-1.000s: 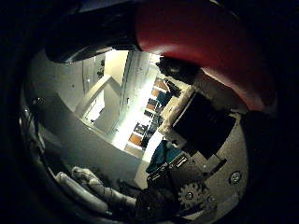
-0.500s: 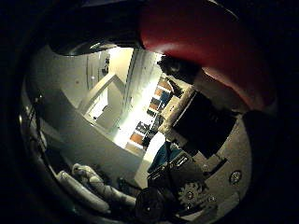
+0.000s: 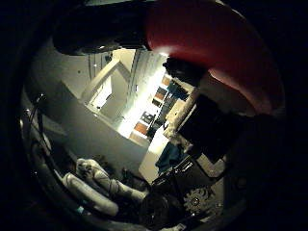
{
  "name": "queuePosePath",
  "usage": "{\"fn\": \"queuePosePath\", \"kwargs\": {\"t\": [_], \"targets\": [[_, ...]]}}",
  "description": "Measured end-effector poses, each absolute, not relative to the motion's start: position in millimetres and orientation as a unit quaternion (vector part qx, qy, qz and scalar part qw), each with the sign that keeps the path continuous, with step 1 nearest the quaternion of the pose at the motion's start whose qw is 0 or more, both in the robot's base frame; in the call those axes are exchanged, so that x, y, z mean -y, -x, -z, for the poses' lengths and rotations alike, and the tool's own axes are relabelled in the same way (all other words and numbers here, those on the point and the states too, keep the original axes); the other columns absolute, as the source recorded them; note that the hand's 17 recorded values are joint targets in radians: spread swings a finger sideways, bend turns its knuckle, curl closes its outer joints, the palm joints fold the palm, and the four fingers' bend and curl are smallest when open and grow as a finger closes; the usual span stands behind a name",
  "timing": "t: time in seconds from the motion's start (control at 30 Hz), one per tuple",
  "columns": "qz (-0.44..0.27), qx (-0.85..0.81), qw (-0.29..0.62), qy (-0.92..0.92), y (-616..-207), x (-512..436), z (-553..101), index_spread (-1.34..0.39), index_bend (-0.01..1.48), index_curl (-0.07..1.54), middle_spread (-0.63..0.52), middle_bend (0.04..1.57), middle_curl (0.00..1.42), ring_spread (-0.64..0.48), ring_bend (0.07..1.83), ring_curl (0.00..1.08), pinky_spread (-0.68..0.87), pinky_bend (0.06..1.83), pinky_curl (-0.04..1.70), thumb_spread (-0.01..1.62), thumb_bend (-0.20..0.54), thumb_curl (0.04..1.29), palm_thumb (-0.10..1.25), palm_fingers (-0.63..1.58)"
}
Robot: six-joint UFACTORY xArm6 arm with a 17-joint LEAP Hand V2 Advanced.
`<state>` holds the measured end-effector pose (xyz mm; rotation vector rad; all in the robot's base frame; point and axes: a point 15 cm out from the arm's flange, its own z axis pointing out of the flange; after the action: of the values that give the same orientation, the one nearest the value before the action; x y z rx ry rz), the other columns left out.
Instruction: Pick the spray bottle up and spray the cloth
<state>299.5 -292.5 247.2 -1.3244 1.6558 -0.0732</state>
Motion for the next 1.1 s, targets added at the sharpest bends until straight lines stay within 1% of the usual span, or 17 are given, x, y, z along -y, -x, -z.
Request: {"fn": "queuePosePath", "kwargs": {"t": [0.17, 0.37, 0.67, 0.83, 1.0, 1.1], "targets": [[0.039, -0.668, 0.46, 0.584, -302, 282, -262, -0.16, 1.22, 0.73, -0.1, 1.38, 0.68, -0.16, 1.46, 0.62, -0.18, 1.11, 1.05, 1.05, -0.013, 0.57, 1.08, 1.18], [0.026, -0.646, 0.407, 0.645, -298, 261, -268, -0.16, 1.23, 0.72, -0.1, 1.38, 0.67, -0.16, 1.46, 0.62, -0.18, 1.09, 1.08, 1.06, -0.013, 0.57, 1.08, 1.18], [0.07, -0.613, 0.292, 0.731, -298, 255, -290, -0.16, 1.23, 0.71, -0.1, 1.39, 0.67, -0.16, 1.46, 0.62, -0.19, 1.07, 1.12, 1.06, -0.013, 0.58, 1.08, 1.18], [0.055, -0.599, 0.252, 0.758, -295, 233, -281, -0.16, 1.24, 0.71, -0.1, 1.39, 0.67, -0.16, 1.46, 0.62, -0.19, 1.07, 1.13, 1.06, -0.013, 0.58, 1.08, 1.18], [0.079, -0.574, 0.201, 0.79, -303, 221, -285, -0.16, 1.24, 0.7, -0.1, 1.39, 0.67, -0.16, 1.46, 0.62, -0.19, 1.06, 1.13, 1.06, -0.014, 0.58, 1.08, 1.18], [0.079, -0.559, 0.175, 0.807, -304, 206, -280, -0.16, 1.24, 0.7, -0.1, 1.38, 0.67, -0.16, 1.46, 0.61, -0.19, 1.07, 1.14, 1.06, -0.013, 0.58, 1.08, 1.18]]}}
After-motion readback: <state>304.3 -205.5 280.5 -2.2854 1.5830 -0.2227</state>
